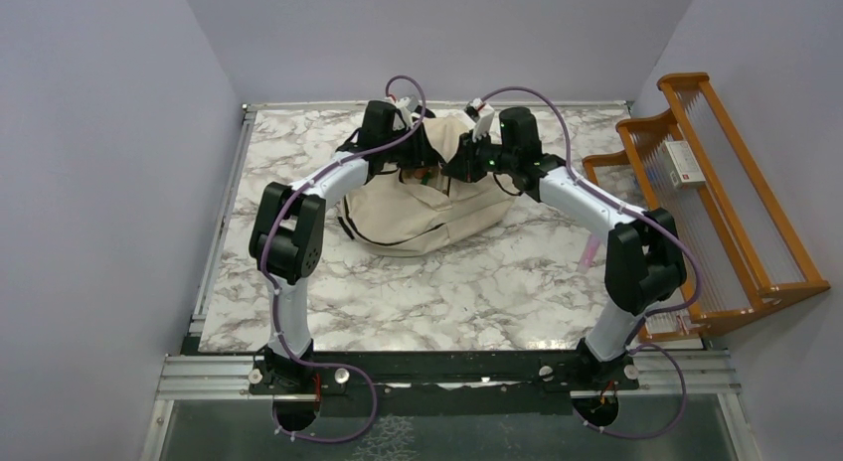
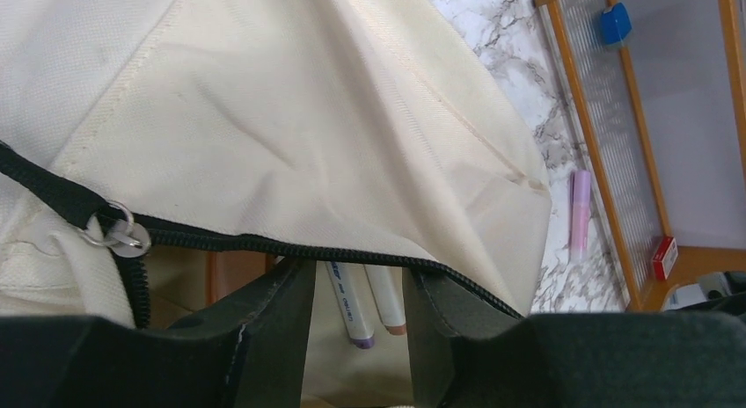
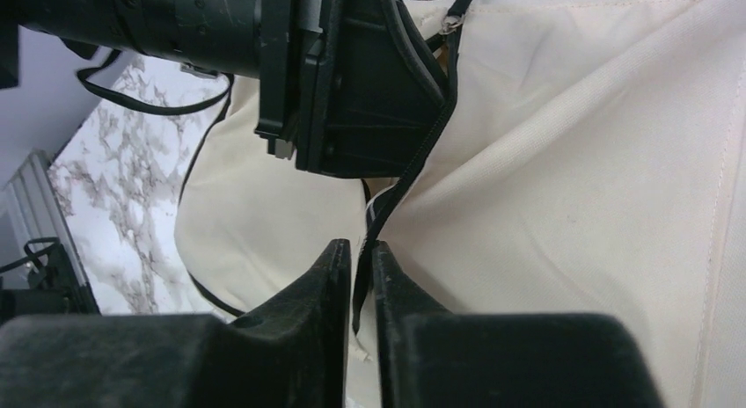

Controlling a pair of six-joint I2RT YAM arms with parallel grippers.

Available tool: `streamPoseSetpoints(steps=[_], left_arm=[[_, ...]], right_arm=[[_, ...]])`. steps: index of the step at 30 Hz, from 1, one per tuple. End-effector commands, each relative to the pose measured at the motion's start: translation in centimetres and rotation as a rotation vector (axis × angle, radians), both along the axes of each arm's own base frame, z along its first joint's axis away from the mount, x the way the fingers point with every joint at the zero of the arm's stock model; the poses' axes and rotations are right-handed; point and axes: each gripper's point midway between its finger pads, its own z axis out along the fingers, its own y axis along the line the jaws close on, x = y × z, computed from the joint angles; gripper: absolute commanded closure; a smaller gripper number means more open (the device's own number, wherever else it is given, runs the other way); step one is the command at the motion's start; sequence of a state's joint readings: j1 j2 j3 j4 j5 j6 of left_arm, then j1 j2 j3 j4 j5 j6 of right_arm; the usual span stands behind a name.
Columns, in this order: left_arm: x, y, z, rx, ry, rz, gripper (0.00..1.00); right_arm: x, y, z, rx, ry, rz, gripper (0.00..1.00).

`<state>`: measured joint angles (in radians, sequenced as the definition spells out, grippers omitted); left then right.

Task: Pack the student bag
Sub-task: Place the stationery in the student bag.

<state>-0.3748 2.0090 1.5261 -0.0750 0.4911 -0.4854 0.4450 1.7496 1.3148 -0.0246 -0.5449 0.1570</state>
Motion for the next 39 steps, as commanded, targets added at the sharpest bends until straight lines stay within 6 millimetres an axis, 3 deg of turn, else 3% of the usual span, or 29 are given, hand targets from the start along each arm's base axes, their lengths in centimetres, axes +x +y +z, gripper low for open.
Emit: streamPoseSetpoints(steps=[1,7,10,12,17,23,26,32,39], left_arm=[[0.3,-0.8,1.9,-0.065,-0.089,-0.041,0.58],[0.2,-1.2,2.1,-0.079,-0.104,-0.073,0.58],[-0.1,-1.1,2.1,-0.077,-0.114,-0.082,0.58],[-0.3,-1.1,2.0,-0.081,-0.12,-0.086,0.58],[-0.8,-1.1,2.0,-0.086,-0.123,-0.094,0.58],[-1.0,-0.8,1.6,-0.077,-0.121,-0.092,0.58],[-1.0,-0.8,1.5,-0.089,-0.115,-0.091,0.57],[-1.0,-0.8,1.0,-0.092,-0.095,-0.09,0.57],[-1.2,-0.8,1.0,-0.094,-0.091,-0.094,0.57]], right_arm=[[-0.8,-0.4,3.3,0.022,-0.057,-0.019,0.78],[-0.4,-2.2,3.8,-0.022,-0.071,-0.122,0.67],[-0.2,-4.2,4.1,-0.047,-0.088,-0.243,0.65],[0.0,-6.3,4.2,-0.06,-0.095,-0.378,0.65],[-0.4,-13.9,3.5,-0.093,-0.11,-0.802,0.62],[-2.8,-21.3,-0.8,-0.285,-0.01,-1.176,0.53],[-4.0,-23.2,-3.2,-0.367,0.036,-1.232,0.46],[-5.8,-27.1,-7.7,-0.309,0.193,-1.34,0.4],[-7.9,-31.9,-10.4,-0.331,0.265,-1.504,0.37]])
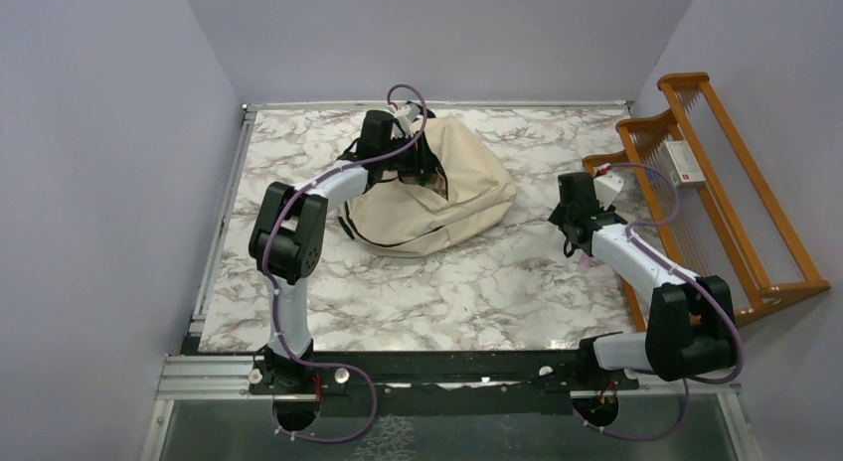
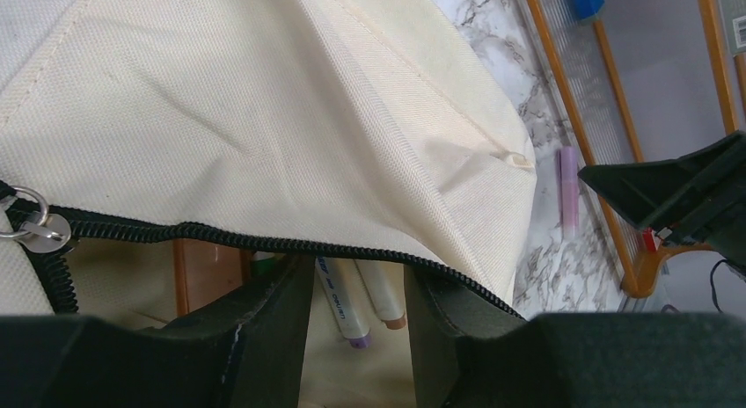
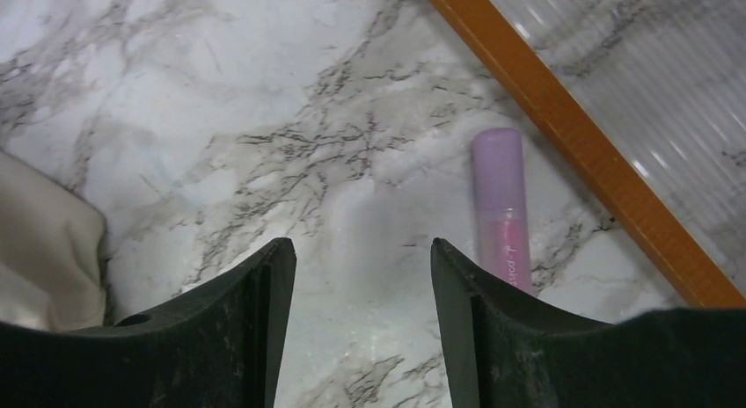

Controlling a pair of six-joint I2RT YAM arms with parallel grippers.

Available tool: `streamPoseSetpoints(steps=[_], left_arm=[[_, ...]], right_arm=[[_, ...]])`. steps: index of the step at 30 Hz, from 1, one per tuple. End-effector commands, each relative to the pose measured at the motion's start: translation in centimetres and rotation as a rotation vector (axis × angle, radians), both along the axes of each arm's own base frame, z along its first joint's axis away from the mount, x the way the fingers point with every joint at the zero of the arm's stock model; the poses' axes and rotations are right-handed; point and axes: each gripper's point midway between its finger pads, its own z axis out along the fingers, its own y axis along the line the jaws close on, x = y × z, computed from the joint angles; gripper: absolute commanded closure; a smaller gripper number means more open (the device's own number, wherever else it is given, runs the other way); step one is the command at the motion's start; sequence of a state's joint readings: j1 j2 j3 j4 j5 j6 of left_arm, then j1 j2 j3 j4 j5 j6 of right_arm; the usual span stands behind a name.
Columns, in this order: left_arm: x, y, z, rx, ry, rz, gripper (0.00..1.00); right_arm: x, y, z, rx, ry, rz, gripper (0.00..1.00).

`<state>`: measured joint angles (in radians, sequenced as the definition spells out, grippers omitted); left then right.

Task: Pack the student bag
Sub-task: Place the stationery in the student bag.

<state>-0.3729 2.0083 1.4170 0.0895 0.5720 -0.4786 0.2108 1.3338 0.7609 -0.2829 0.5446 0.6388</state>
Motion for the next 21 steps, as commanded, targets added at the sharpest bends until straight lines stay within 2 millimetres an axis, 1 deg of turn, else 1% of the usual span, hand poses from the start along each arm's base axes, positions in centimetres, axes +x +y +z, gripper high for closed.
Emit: streamPoseSetpoints(steps=[1,3,10,17,21], left_arm=[[-0.1,-0.1,2.3,-0.042,-0.049,-0.024,0.57],[-0.1,-0.1,2.4,-0.043,-0.05,-0.024,0.57],[-0.2,-0.1,2.5,-0.047,-0.047,-0.025,0.57],[-0.2,0.0,2.6,-0.048,-0.049,-0.029,0.57],[-0.2,0.0,2.7,-0.047,-0.052,-0.029,0.57]], right_arm=[[-1.1,-2.5,-0.4,0.009,-0.017,-0.132,0.37],[-1.5,-3.3,-1.0,0.014,-0.003,-0.161,0.37],[-2.3,-4.8,-2.7,0.021,0.025,-0.2,0.37],[-3.0,-5.4,-4.0,0.047,0.048,-0.211,0.4],[-3.3,-5.8,-4.1,0.043,0.052,-0.223,0.41]])
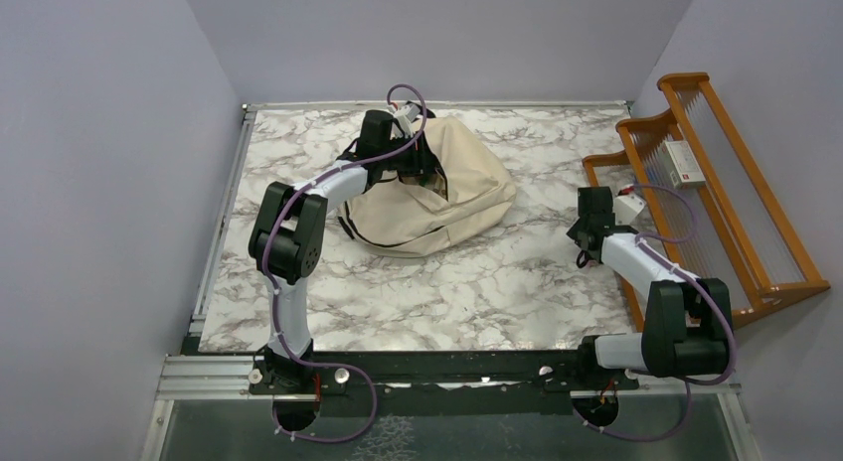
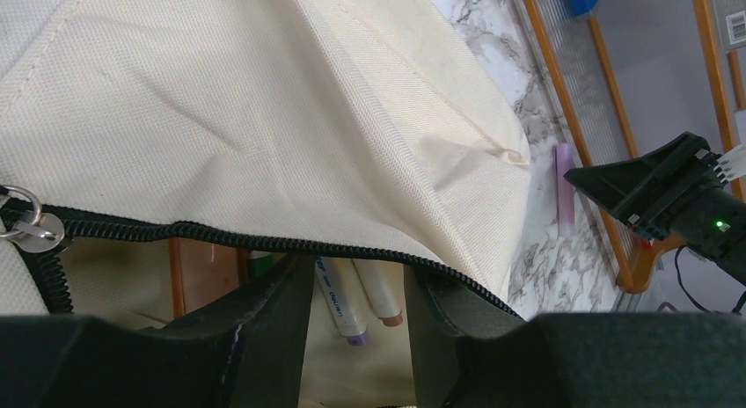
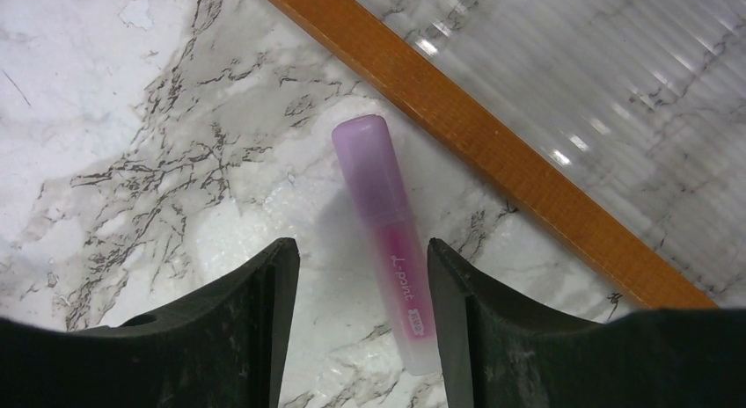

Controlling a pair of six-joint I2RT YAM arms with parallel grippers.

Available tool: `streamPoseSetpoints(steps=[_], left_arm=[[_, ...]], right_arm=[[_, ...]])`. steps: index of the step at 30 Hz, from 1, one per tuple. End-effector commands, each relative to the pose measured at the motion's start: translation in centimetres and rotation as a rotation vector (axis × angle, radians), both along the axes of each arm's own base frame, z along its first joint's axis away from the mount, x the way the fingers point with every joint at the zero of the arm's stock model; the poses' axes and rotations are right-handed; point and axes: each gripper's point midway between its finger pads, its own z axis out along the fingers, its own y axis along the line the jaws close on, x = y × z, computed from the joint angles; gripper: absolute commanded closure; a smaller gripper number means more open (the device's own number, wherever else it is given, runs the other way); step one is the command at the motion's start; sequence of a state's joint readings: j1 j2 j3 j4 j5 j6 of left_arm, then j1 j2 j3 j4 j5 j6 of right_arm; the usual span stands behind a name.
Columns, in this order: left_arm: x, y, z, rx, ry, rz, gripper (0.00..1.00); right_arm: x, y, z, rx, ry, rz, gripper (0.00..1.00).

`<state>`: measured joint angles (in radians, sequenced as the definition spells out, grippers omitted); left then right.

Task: Pack the student bag
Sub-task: Place the stationery in the student bag, then pick up the stationery from the center of the board.

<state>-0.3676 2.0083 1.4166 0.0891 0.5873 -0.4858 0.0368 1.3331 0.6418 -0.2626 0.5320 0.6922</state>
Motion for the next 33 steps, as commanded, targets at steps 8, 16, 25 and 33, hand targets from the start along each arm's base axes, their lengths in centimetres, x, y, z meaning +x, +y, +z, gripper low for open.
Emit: streamPoseSetpoints(steps=[8,16,25,33], left_arm=[[-0.2,-0.1,2.7,-0.037,-0.061,-0.025,0.57],[-0.2,-0.1,2.5,-0.034,-0.053,-0.028,0.57],[-0.2,-0.2,2.3,-0.038,-0.042,-0.029,0.57],[-0.3,-0.2,2.3,-0.039,-0.042,-0.03,0.57]], right_arm=[[-0.3,-0.1,-0.8,0.044,0.013,-0.001,0.44],[-0.7,0.1,-2.0,0.091,0.069,0.035,0.46],[-0.7,0.0,-2.5,0.097,0.099,0.074,0.56],[-0.3,1.0,-2.8,0.136,0.094,0.131,0.7]])
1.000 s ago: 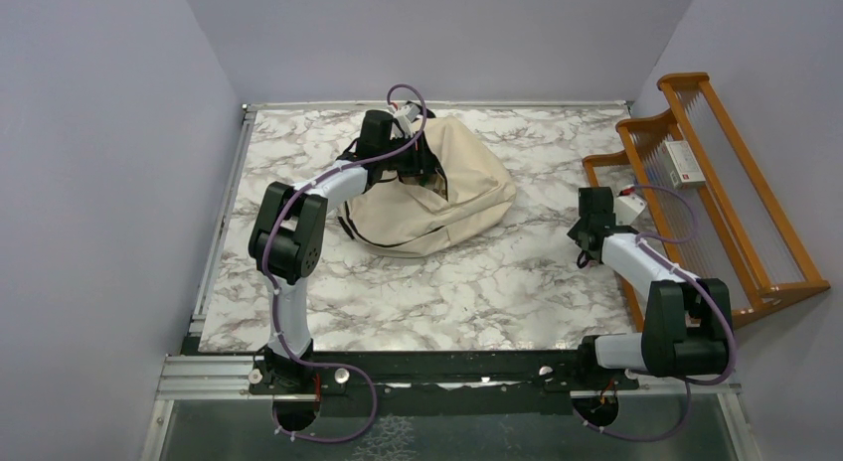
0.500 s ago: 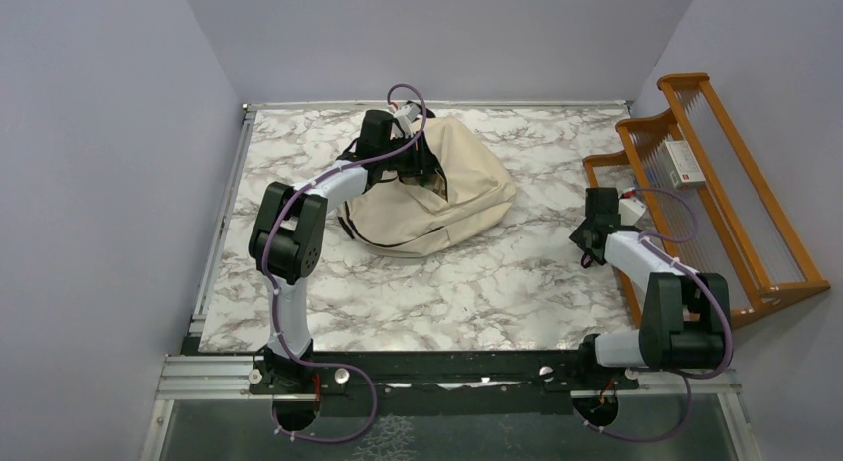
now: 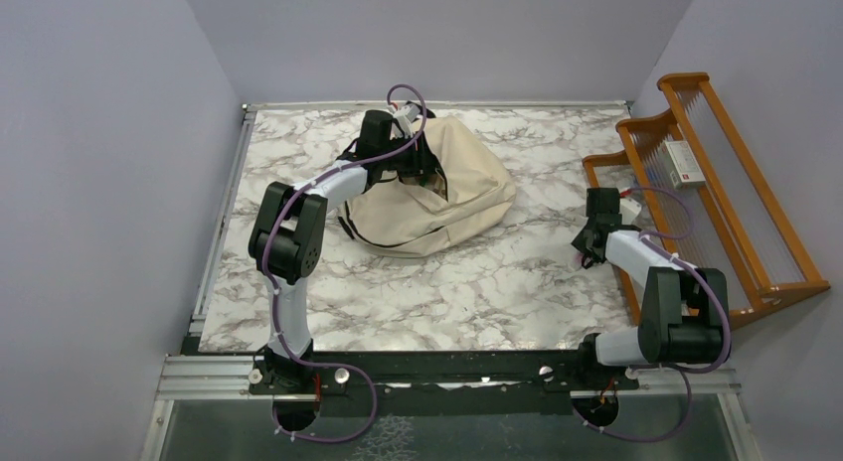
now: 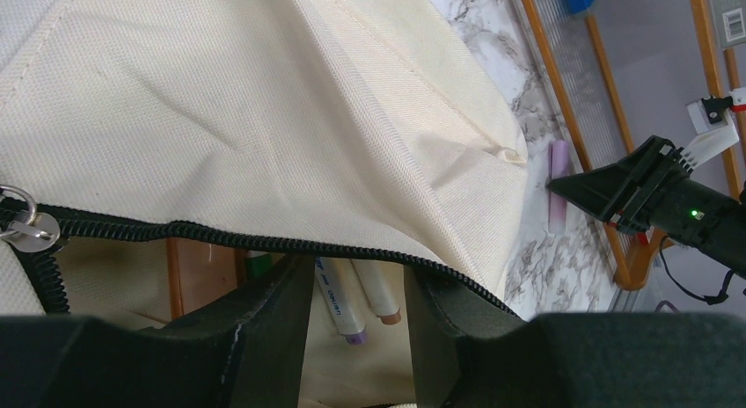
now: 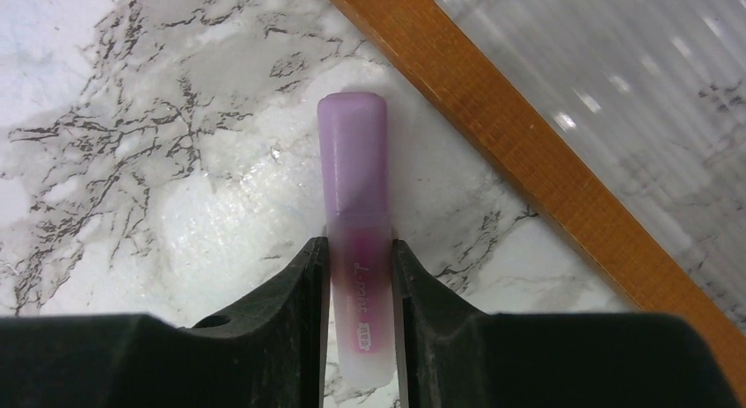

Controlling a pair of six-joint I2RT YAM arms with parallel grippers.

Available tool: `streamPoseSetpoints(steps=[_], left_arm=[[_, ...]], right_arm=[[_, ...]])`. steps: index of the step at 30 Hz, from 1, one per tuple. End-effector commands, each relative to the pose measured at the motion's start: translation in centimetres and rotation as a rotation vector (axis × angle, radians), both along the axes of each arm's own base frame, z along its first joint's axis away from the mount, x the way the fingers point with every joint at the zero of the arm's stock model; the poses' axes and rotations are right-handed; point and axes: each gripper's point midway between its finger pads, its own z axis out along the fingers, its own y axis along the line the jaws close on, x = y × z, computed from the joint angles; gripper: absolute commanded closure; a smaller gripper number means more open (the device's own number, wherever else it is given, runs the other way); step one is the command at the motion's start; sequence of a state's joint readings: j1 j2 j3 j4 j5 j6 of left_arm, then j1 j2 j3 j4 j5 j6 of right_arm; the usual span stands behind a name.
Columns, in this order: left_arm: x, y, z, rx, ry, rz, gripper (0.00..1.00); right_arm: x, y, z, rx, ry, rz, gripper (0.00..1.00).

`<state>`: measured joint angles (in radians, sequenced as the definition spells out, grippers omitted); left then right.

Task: Pack the student bag
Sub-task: Pick up the stationery from the center of the board.

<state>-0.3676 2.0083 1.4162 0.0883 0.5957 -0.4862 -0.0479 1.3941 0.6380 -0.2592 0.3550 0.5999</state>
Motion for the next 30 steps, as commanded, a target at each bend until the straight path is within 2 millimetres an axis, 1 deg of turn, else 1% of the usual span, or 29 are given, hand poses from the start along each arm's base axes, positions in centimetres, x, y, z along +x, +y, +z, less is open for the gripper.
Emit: streamPoseSetpoints(steps=[1,7,9,12,17,20,22,25,27,30], left_arm=[[-0.1,-0.1,2.3,-0.035,-0.045,-0.023,0.57],[-0.1,0.0,2.3,-0.035,-0.044,-0.023,0.57],[-0.1,0.0,2.4,-0.036,-0.045,-0.023,0.57],[-0.1,0.0,2.4,-0.037,-0.047,-0.023,0.57],[0.0,0.2,2.4,-0.017,-0.044,-0.02,0.57],[0.2,0.5,2.3,0.002,-0.042,-0.011,0.56],[0.1,0.6,2.4,0.009,-0.042,-0.008,0.55],[0.0,0.7,2.8,0.018,-0.043,-0.009,0.52],[0.1,0.7,3.0,0.022,-0.054,-0.006,0.51],[-0.8,1.2,2.1,0.045,-0.005,-0.004,0.51]], right_arm=[[0.6,1.0,-0.2,0.044,-0.012,0.061,0.72],[1.7,2.2,0.8,0.07,-0.049,0.167,0.77],[2.1,2.5,1.1,0.077,-0.057,0.195,0.75],[2.8,3.5,1.5,0.087,-0.055,0.26,0.76],[4.2,5.8,3.0,0.124,-0.101,0.366,0.77],[5.0,8.1,4.3,0.134,-0.122,0.471,0.79],[5.7,9.2,5.3,0.126,-0.145,0.529,0.83],[6.7,10.8,7.5,0.14,-0.227,0.615,0.88],[7.4,11.6,9.4,0.145,-0.304,0.656,0.91],[8.2,12.8,13.2,0.157,-0.431,0.711,0.94]])
